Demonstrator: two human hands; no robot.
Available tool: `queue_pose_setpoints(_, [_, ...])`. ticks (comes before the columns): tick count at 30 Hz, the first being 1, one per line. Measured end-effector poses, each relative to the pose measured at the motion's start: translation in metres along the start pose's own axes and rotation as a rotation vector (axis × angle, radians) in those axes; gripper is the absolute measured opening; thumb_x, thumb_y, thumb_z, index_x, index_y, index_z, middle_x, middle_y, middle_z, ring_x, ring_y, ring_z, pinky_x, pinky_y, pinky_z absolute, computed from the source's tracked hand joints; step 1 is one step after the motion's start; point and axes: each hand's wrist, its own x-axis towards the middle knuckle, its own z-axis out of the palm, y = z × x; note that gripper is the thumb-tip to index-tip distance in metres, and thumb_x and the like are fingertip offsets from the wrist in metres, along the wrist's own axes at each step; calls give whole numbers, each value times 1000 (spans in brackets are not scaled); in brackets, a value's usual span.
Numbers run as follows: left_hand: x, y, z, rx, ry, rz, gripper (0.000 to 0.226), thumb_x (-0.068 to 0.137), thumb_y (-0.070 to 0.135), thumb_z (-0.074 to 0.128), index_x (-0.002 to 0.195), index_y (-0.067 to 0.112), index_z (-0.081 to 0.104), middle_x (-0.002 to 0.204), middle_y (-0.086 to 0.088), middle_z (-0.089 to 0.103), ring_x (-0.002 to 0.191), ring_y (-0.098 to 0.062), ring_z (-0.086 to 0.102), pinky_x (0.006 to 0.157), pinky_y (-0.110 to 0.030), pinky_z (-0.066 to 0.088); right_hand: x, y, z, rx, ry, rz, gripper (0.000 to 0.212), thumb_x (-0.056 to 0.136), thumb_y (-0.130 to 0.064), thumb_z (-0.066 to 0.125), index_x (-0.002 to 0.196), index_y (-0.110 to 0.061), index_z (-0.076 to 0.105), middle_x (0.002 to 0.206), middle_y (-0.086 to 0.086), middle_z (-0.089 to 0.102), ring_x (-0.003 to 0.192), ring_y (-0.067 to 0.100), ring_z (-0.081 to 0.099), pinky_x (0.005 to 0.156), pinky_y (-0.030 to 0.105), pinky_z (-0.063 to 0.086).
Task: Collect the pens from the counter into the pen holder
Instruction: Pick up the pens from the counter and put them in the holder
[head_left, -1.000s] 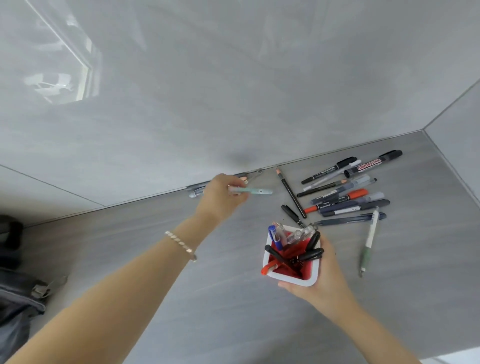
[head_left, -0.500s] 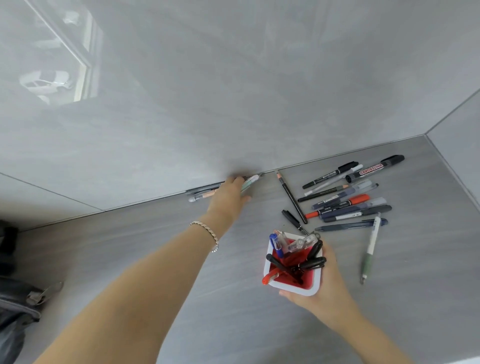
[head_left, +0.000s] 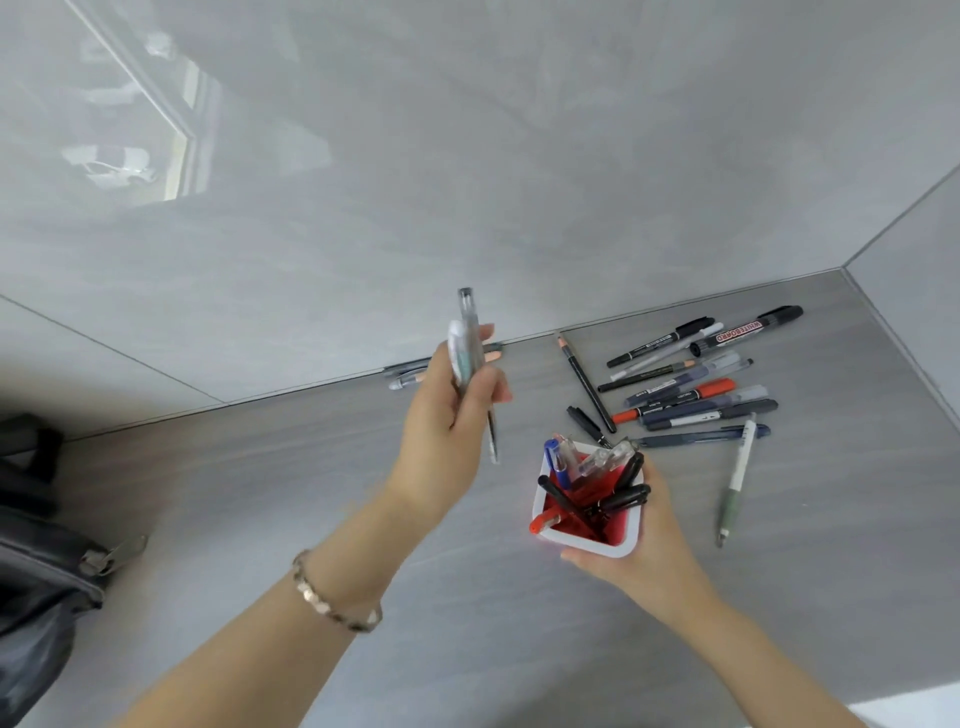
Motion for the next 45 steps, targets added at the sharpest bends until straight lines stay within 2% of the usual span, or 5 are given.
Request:
queue_pose_setpoints(12, [-53, -12, 56, -128, -57, -155, 39, 85, -3, 53, 78, 35, 56, 85, 9, 67, 91, 2, 64, 87, -26, 50, 1, 2, 1, -2, 25, -63, 93, 52, -4, 89, 129, -22, 40, 122, -6, 60, 109, 6, 62, 86, 28, 56])
queue_pose_setpoints(18, [-55, -34, 43, 150, -35, 234, 80, 82, 4, 60, 126, 57, 20, 94, 24, 57, 94, 4, 58, 88, -10, 46, -1, 8, -3, -96, 44, -90, 94, 48, -17, 91, 127, -24, 40, 126, -2, 55, 116, 8, 55, 99, 37, 50])
queue_pose_setpoints(23, [-58, -60, 40, 550, -116, 521, 37, 93, 18, 43, 129, 20, 41, 129, -4, 56, 119, -11, 48, 97, -31, 43, 2, 11, -1, -93, 60, -77, 88, 48, -15, 91, 122, -21, 44, 117, 1, 60, 106, 13, 63, 88, 43, 56])
queue_pose_setpoints(28, [-56, -48, 29, 437, -303, 407, 46, 96, 37, 21, 135, 16, 35, 146, 5, 30, 141, -7, 16, 118, -29, 12, 3, 8, 1, -59, 48, -69, 79, 51, -9, 90, 115, -21, 46, 110, -1, 64, 100, 8, 66, 80, 31, 59])
queue_pose_setpoints(45, [61, -131, -39, 1091, -157, -246, 35, 90, 27, 50, 116, 5, 49, 124, -18, 48, 117, -35, 39, 95, -43, 34, 2, 9, 1, -6, -13, -2, 77, 58, 5, 83, 120, -18, 43, 110, -2, 64, 100, 11, 67, 84, 26, 58])
